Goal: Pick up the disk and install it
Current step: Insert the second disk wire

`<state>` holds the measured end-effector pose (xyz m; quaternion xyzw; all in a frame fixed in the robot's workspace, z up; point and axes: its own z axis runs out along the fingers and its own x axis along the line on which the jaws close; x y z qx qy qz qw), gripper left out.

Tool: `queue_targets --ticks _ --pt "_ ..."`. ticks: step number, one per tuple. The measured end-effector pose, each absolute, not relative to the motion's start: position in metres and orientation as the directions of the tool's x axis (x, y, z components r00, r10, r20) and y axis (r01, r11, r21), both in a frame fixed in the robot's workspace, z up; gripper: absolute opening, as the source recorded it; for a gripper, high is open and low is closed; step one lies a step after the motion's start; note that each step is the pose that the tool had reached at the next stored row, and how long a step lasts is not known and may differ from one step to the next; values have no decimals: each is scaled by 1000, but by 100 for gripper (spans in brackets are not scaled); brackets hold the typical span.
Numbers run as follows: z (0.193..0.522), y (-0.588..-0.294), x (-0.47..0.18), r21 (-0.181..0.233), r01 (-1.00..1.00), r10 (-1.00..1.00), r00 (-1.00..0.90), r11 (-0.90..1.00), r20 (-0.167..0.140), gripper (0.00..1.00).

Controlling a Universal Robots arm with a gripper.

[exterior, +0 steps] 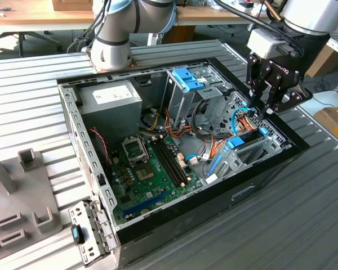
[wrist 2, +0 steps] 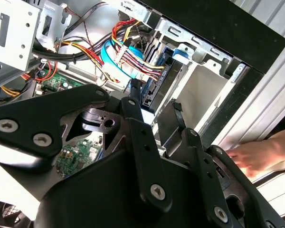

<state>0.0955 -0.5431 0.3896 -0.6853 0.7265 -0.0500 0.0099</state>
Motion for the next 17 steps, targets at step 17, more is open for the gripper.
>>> queue_targets --ticks 17 --pt "383 -537 104 -52 -996 -996 -70 67 56 42"
